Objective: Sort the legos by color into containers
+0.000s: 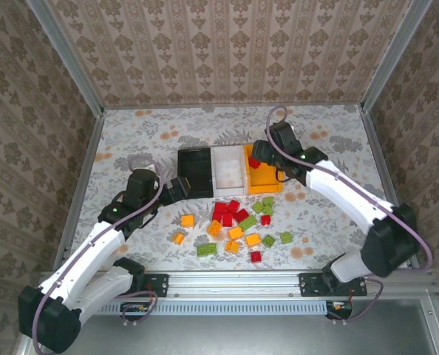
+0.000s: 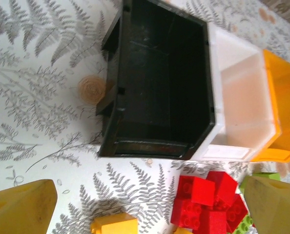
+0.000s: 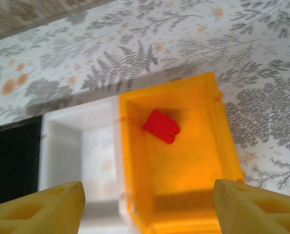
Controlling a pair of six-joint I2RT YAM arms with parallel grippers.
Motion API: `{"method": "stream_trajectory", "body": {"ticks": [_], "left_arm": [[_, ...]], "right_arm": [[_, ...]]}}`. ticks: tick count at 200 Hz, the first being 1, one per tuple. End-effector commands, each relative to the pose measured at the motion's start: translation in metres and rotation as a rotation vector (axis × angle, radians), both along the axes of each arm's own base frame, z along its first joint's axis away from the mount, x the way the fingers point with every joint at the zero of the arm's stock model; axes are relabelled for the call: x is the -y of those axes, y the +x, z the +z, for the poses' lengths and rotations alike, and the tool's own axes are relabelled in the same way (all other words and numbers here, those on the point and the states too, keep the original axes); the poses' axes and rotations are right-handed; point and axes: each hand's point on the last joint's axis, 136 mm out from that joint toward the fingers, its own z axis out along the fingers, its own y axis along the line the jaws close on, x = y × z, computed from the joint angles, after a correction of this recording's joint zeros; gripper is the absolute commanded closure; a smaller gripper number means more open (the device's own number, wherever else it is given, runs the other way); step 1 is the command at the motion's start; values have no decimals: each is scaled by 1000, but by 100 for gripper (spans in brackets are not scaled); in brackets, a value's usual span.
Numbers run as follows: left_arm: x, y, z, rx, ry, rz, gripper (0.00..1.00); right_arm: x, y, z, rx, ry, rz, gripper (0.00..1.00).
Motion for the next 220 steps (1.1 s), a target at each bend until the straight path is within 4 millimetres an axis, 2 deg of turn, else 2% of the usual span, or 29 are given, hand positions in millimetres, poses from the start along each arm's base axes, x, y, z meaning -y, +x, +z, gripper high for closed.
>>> {"method": "stream_trajectory", "body": {"ticks": [1,24,50,87,116,145,168,220], "left_arm": [[11,-9,5,-4,31,-86,1],[20,-21,-10,-47,83,-138,7],[19,-38,-39,-122,226,-180,6],[15,-44,-79,-186,407,-207,10],[21,-41,-103,-247,465,-227,13],[20,-43,-124,-302,534,-233,20],[25,-44,-139,-323,523,-243,24],[32,-49,-151,-347,507,-256,41]], "right_arm": [[-2,-34,-6,-23,4,56,29],[-1,-64,-24,-56,-3,107,29],[7,-91,-55,-117,-28,131,29],[19,-106,-74,-129,-18,106,28],[21,-106,-72,-114,-18,95,28],[25,-106,-65,-94,-28,88,28],[28,-106,-61,-78,-30,83,28],[33,-106,-57,-63,-43,75,27]]}}
